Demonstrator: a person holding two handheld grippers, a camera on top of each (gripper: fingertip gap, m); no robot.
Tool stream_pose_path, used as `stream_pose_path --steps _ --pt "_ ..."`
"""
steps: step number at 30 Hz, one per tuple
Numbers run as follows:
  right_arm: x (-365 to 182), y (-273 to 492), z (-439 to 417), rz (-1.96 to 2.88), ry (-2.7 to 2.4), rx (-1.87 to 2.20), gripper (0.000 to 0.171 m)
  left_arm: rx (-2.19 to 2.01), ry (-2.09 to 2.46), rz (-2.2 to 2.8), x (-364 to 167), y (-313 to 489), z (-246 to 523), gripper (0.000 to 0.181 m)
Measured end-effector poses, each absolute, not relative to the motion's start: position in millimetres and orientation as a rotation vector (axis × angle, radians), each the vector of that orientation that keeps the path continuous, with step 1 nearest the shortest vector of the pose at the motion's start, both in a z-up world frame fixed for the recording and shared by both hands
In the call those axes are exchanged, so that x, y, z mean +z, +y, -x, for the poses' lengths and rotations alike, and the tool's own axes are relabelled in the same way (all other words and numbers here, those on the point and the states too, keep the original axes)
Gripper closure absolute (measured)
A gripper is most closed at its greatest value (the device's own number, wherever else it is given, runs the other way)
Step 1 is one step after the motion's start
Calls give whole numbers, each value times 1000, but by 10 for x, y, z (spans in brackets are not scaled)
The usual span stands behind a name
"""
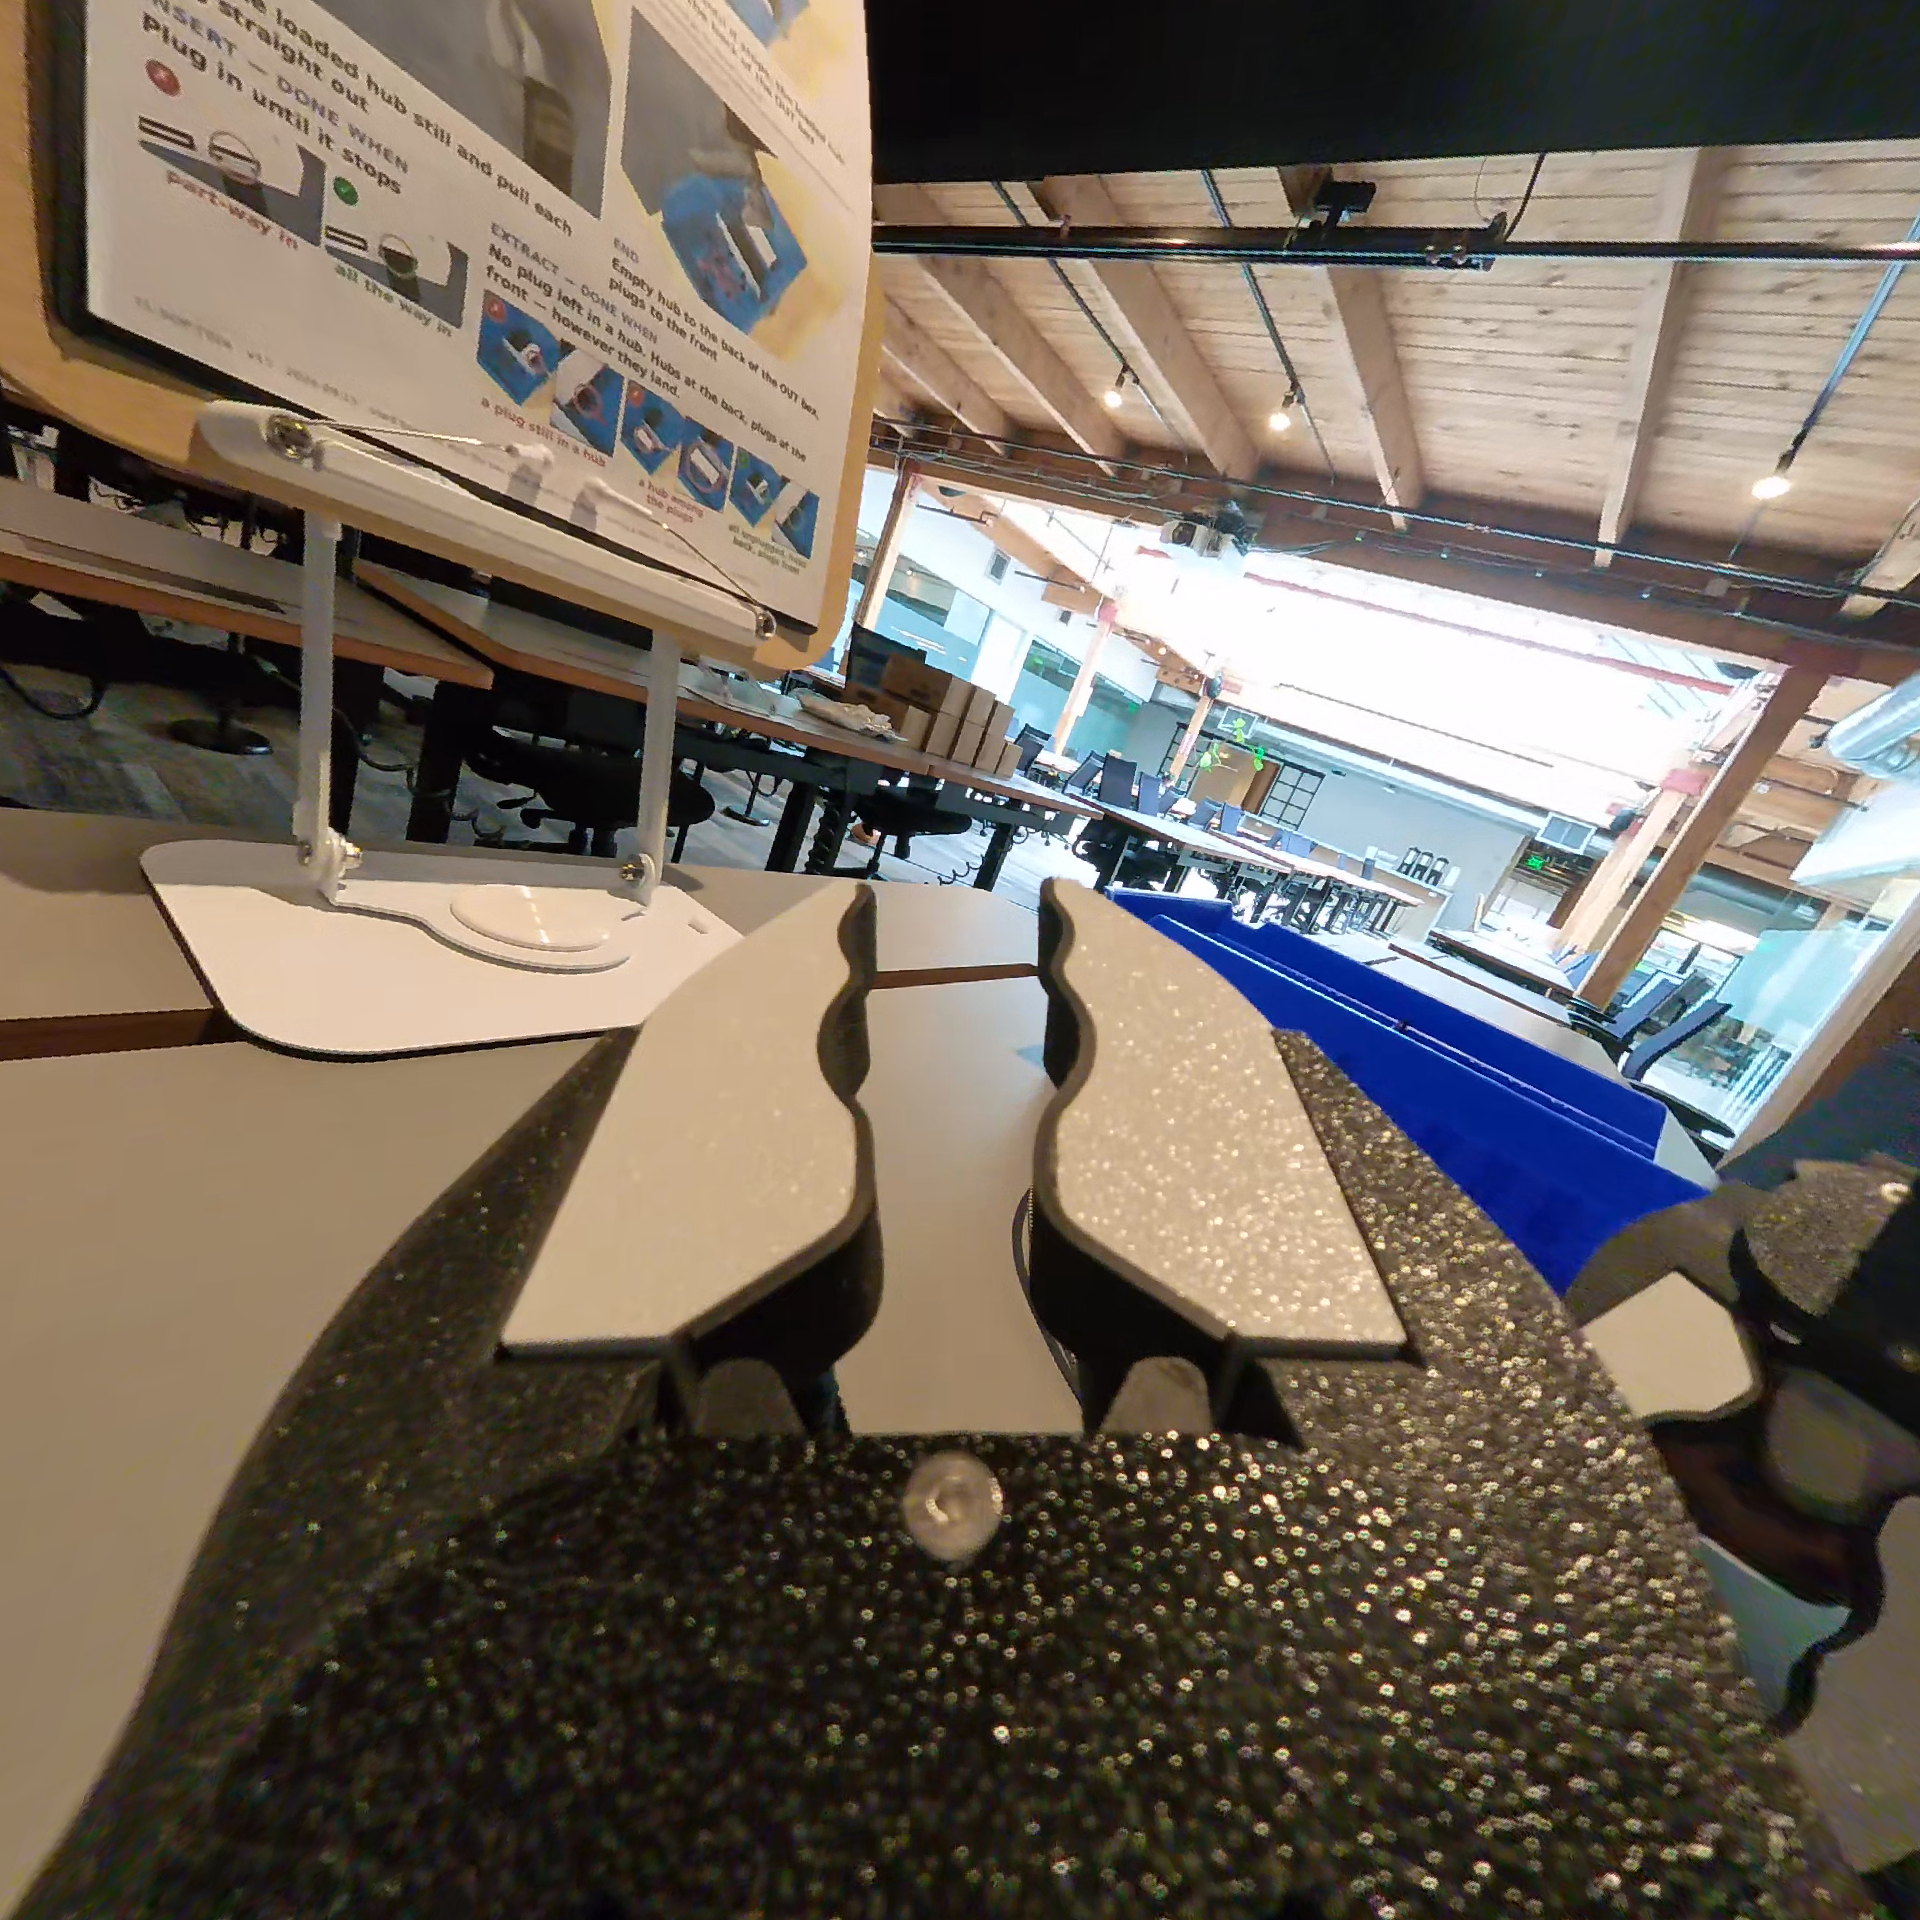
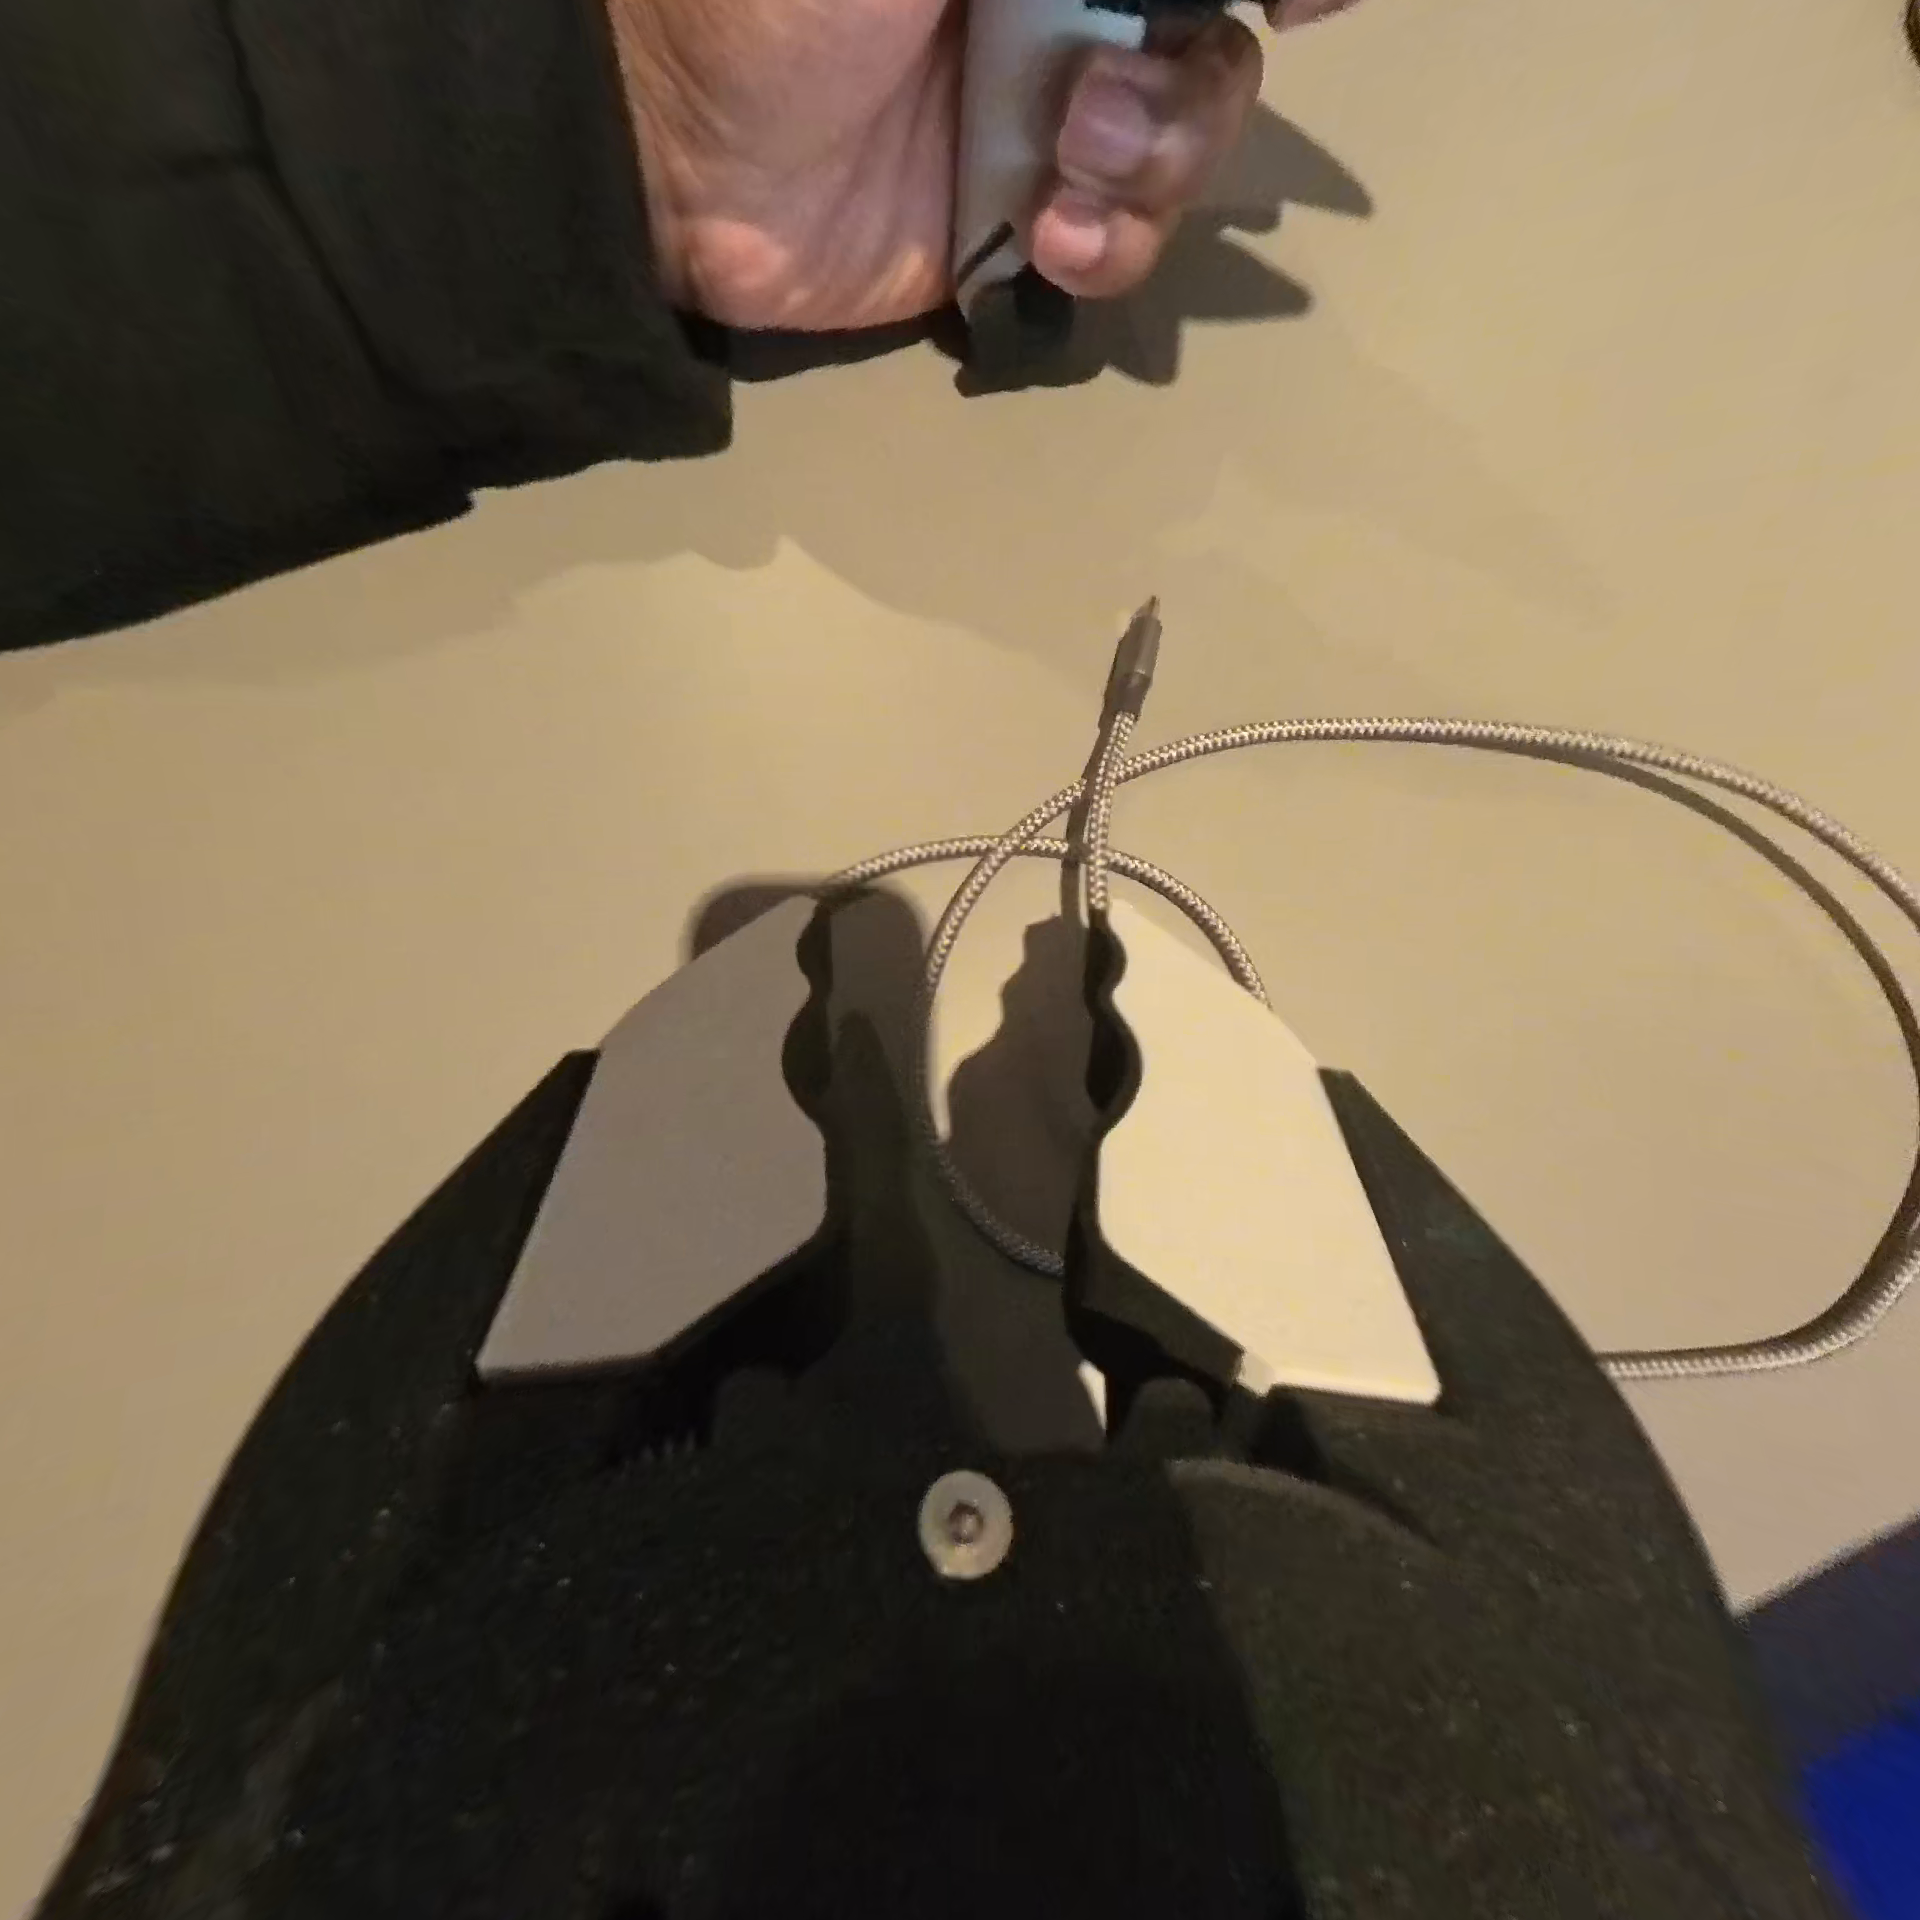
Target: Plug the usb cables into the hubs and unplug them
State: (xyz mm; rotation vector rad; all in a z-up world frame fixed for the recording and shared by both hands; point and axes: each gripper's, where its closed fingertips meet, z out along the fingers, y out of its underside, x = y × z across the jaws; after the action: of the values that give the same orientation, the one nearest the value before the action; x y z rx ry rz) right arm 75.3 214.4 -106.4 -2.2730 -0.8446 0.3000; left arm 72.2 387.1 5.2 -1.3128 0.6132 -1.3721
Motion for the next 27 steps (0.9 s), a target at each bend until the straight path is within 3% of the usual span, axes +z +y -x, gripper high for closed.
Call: stream_pose_path --steps 5,27 --pt "-1230 2153 -839 2379 -773 239 110 -1387 615 1330 35 3885 -737 156" --pt "-1237 1663 -291 2434 -1060 294 108 -1413 605 1355 14 3914 -751 161"
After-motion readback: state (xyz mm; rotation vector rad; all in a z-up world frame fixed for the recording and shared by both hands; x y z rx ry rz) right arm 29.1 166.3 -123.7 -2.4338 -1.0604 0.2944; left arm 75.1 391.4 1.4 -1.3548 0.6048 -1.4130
